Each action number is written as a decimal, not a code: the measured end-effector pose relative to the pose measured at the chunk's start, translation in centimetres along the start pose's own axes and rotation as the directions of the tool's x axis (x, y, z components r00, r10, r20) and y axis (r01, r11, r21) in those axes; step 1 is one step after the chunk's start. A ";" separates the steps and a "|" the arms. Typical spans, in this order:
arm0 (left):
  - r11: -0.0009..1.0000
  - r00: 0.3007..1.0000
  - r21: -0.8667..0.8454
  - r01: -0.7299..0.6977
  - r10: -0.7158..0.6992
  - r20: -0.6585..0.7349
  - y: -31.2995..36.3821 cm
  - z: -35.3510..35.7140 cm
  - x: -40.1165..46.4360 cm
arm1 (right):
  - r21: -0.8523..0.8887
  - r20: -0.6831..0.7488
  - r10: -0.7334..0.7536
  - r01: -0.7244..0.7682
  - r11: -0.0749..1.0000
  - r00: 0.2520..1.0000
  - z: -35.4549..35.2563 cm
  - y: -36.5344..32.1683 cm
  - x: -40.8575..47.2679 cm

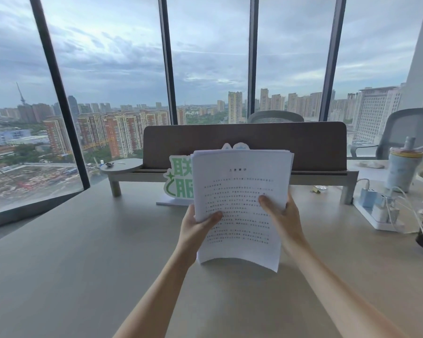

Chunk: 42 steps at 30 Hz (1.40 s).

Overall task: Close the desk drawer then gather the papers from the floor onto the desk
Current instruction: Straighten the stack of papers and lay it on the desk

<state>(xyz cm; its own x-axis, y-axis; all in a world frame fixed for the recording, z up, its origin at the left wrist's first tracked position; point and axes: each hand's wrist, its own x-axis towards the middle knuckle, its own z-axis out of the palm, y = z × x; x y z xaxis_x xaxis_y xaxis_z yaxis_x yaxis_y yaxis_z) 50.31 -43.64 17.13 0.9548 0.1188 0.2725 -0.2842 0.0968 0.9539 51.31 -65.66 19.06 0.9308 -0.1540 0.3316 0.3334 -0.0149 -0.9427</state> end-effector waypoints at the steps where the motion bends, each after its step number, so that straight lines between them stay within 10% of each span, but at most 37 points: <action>1: 0.999 0.999 0.019 0.045 -0.045 0.015 -0.9 -0.2 -0.1 | 0.018 0.008 0.030 -0.030 0.999 1.000 -0.2 0.8 -0.2; 15: 0.990 0.989 0.058 0.132 -0.128 -0.069 -3.9 0.4 -1.0 | 0.144 0.086 0.217 -0.228 0.963 0.972 0.7 3.7 -2.0; 32: 0.936 0.939 0.154 0.317 -0.333 0.090 -1.7 -1.9 -1.5 | -0.158 0.153 0.058 -0.033 0.987 0.987 0.5 4.1 -0.3; 42: 0.907 0.907 0.005 0.422 -0.422 -0.007 0.0 -8.5 -2.4 | -0.164 0.165 0.310 -0.283 0.945 0.936 6.5 4.0 0.2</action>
<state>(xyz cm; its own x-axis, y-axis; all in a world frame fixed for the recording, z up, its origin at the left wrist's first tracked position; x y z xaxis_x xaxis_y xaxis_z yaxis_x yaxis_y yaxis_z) 47.32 -35.53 15.42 0.9849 0.0735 -0.1565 0.1458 0.1334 0.9803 53.77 -59.35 15.57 0.9996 0.0140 0.0248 0.0265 -0.1327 -0.9908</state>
